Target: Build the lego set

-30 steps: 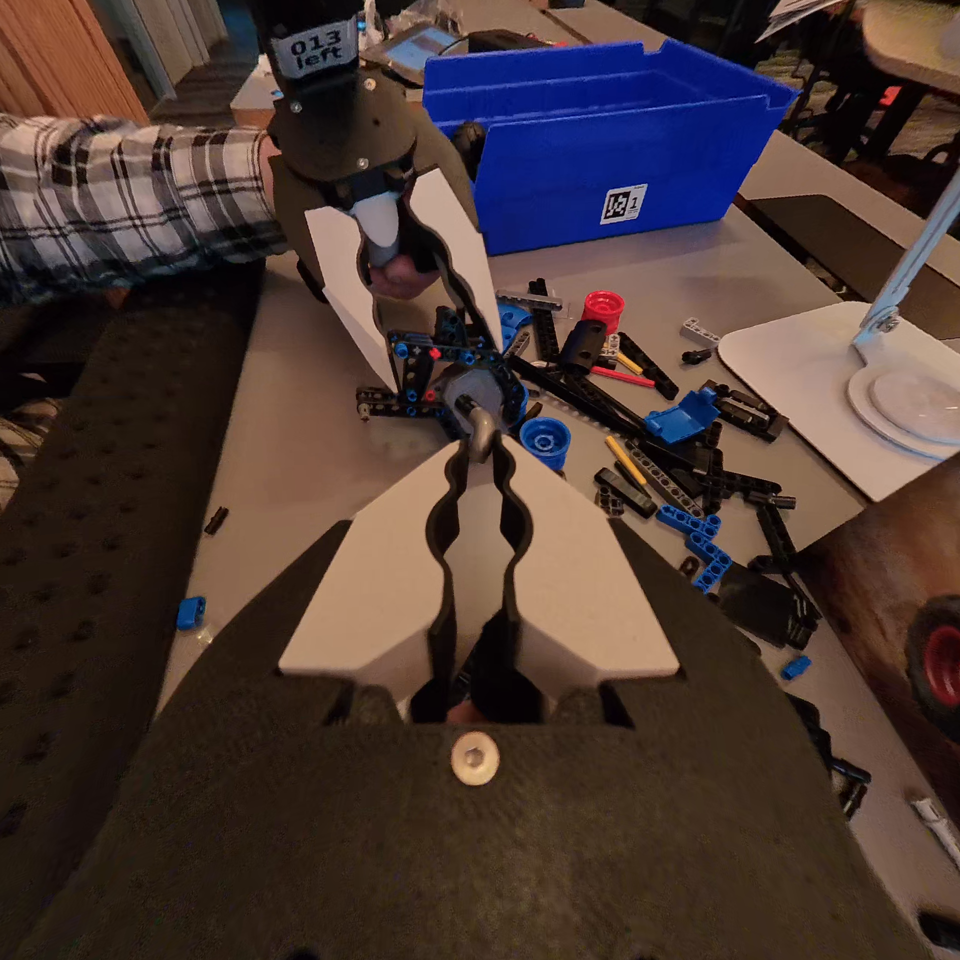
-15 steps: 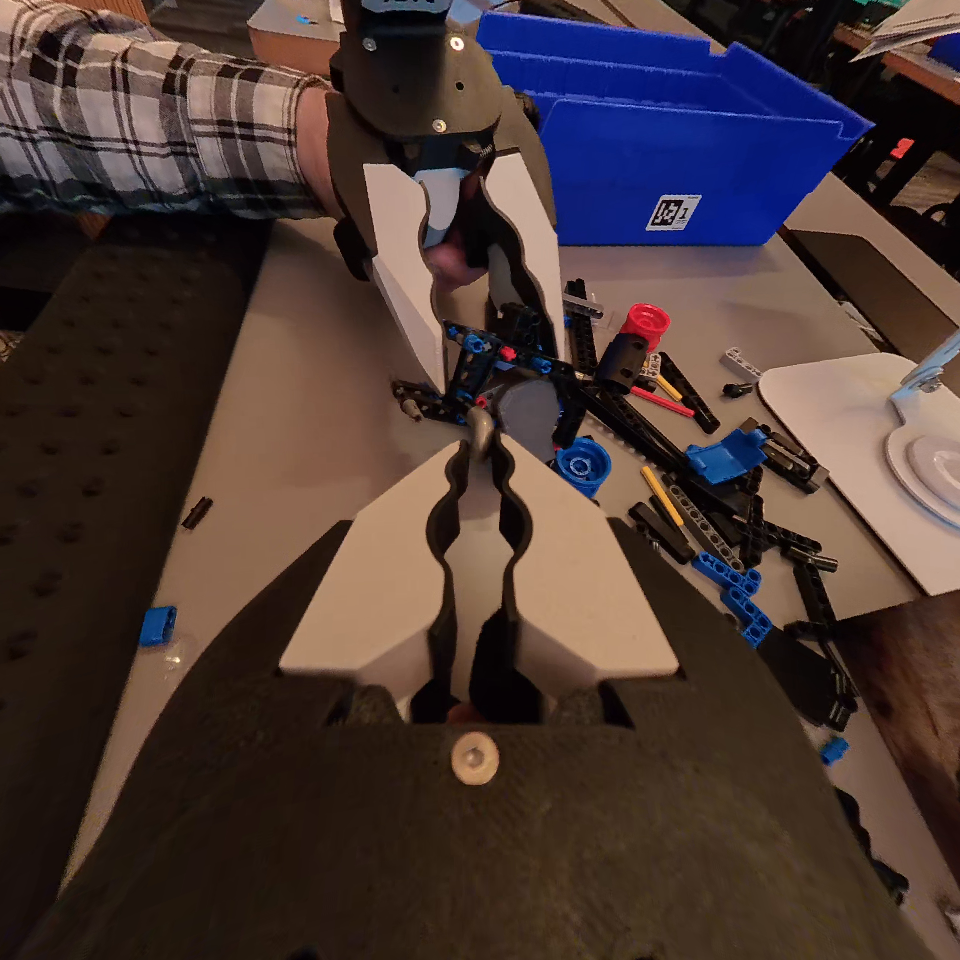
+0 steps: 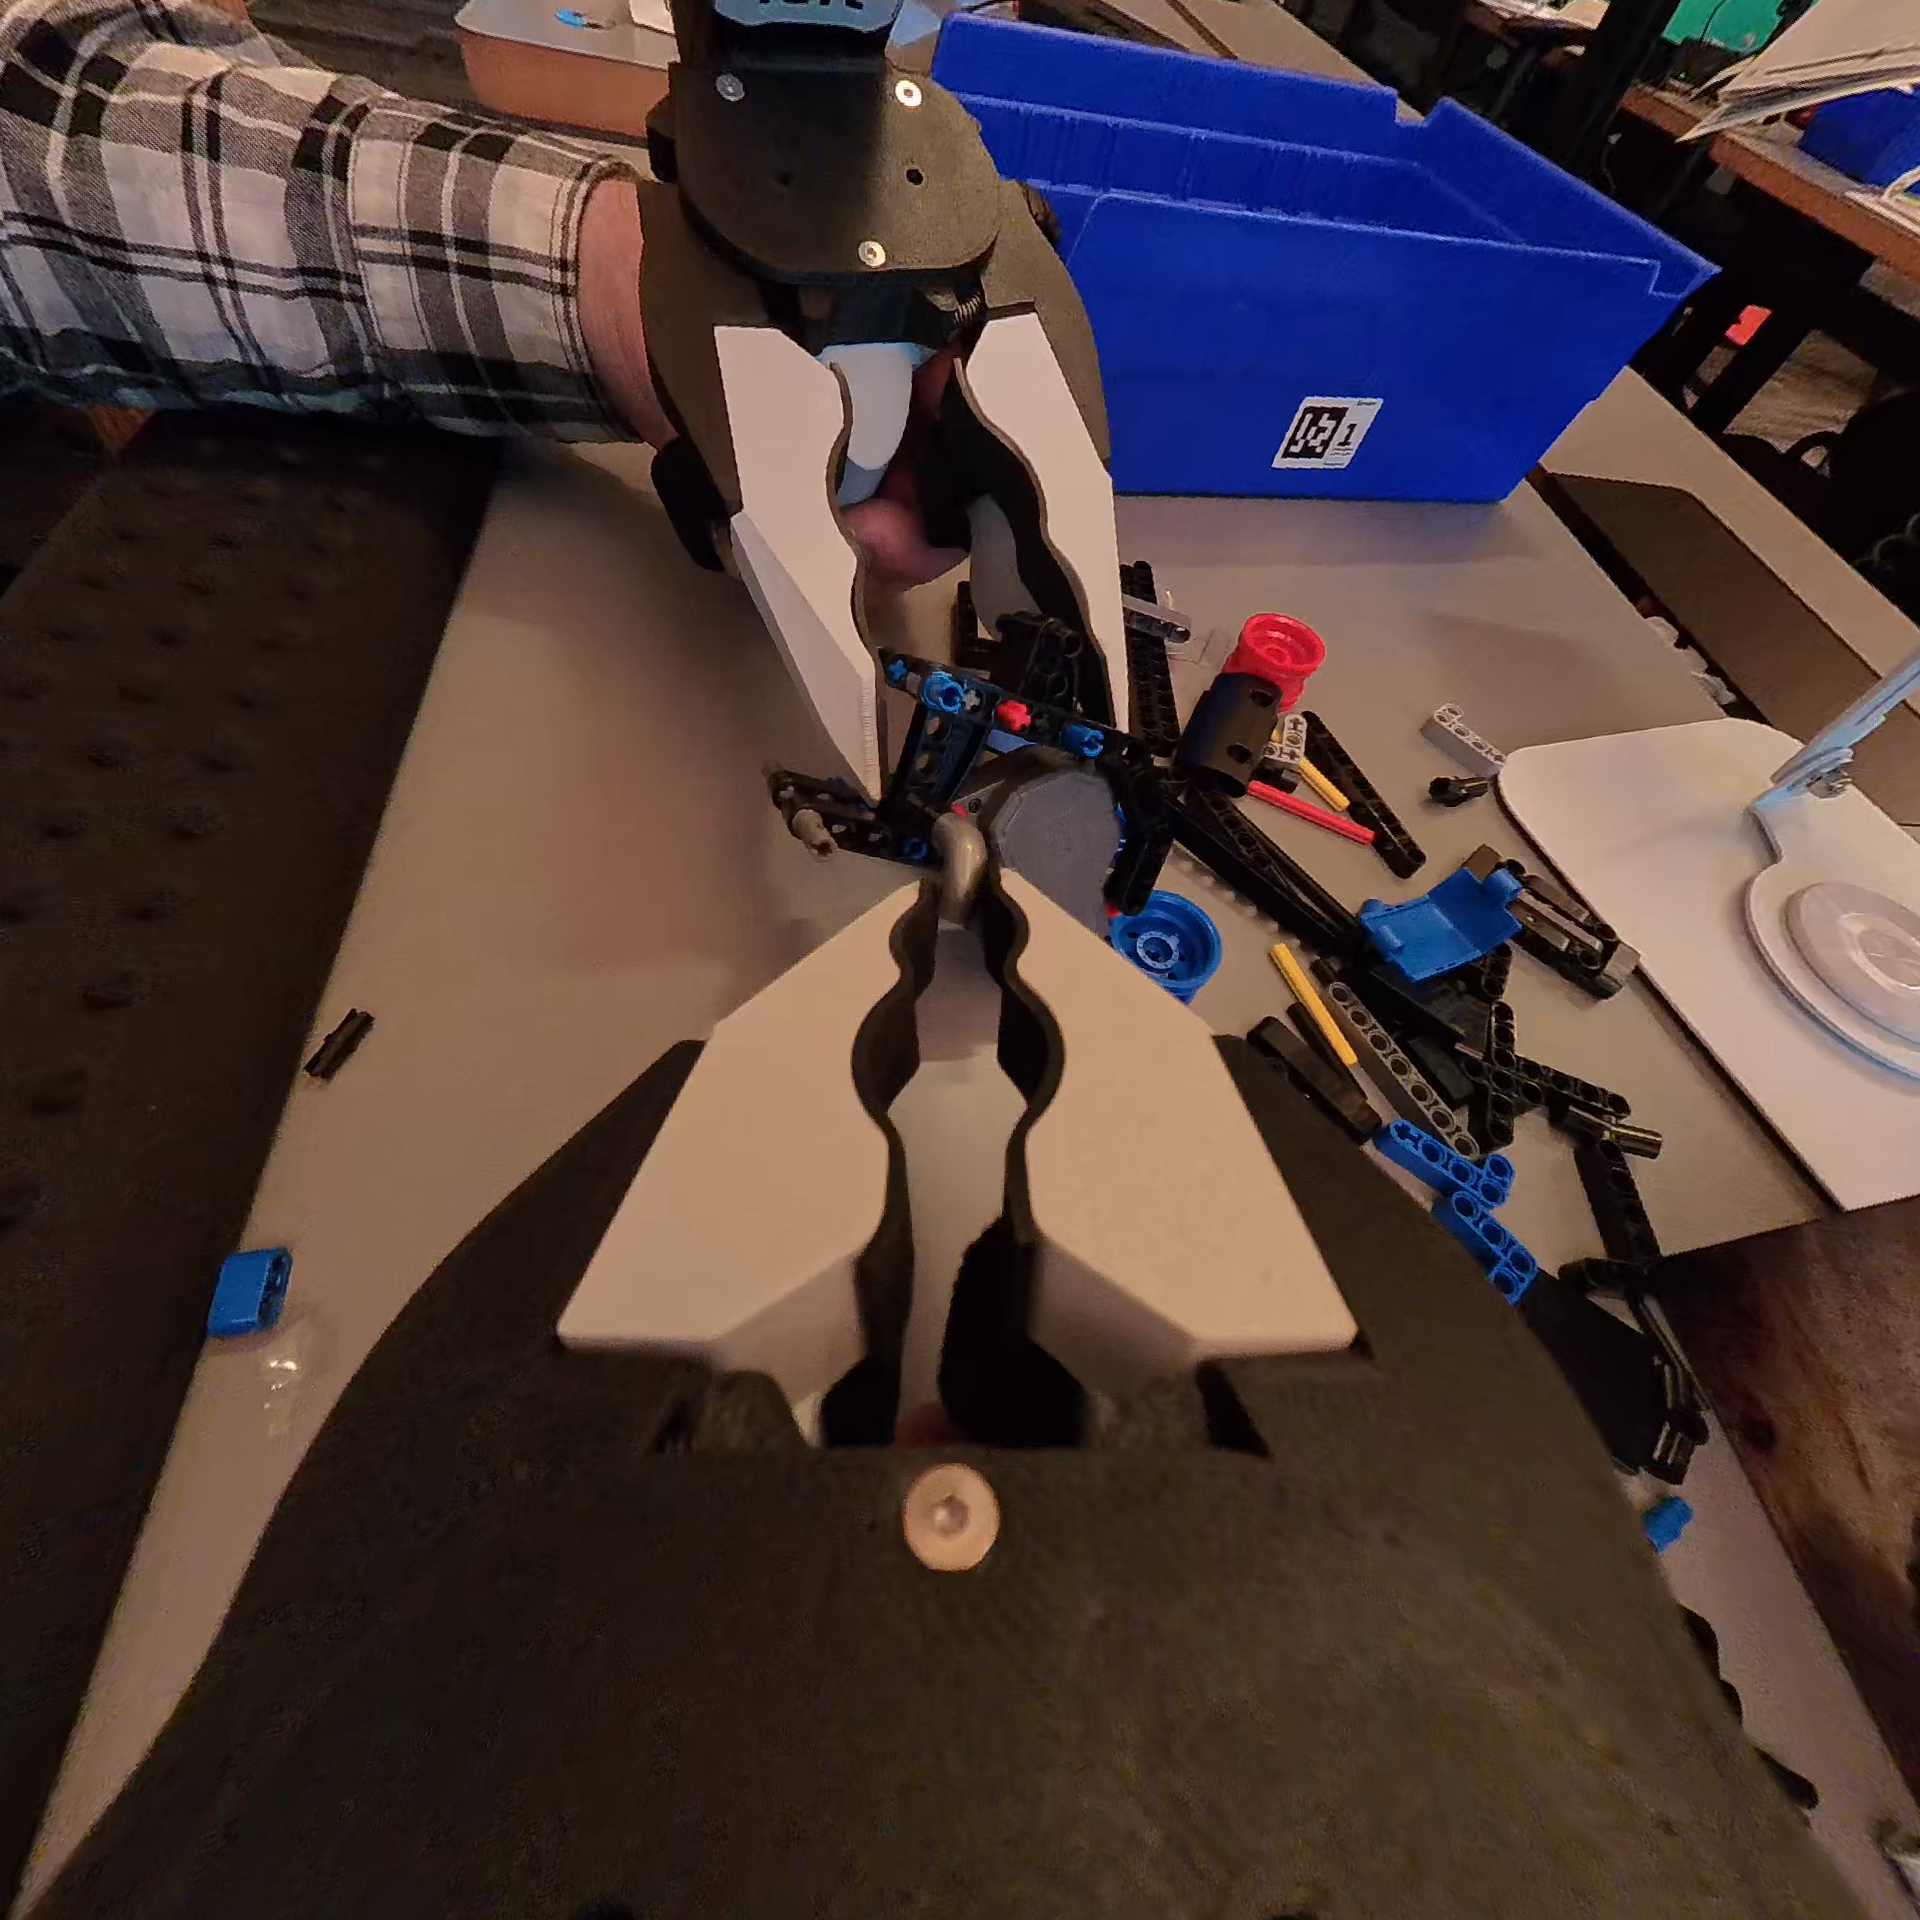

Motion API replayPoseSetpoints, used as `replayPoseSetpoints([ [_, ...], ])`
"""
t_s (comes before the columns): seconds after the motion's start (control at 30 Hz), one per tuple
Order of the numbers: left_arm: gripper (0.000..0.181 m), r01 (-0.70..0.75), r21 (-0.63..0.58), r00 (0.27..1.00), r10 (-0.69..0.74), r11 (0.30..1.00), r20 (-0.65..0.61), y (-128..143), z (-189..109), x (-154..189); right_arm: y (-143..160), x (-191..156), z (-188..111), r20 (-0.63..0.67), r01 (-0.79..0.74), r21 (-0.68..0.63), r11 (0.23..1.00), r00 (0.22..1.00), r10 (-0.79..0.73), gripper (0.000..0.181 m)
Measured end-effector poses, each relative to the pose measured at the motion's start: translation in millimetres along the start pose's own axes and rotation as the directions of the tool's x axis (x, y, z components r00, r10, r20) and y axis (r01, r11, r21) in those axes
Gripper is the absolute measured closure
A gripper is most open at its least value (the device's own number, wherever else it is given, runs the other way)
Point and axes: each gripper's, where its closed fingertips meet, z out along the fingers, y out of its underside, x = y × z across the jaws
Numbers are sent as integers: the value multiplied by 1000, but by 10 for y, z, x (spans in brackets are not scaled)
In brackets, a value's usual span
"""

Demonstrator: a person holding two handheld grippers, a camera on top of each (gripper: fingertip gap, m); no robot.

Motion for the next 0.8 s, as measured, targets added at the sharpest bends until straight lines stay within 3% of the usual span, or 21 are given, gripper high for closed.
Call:
replayPoseSetpoints([
  [0.8, 126, -16, 7, 1000, 17, 1000, -3, 12, -10, -10, -24, 46, -34, -18, -1, 14, 1000, 1000, 2, 175],
])
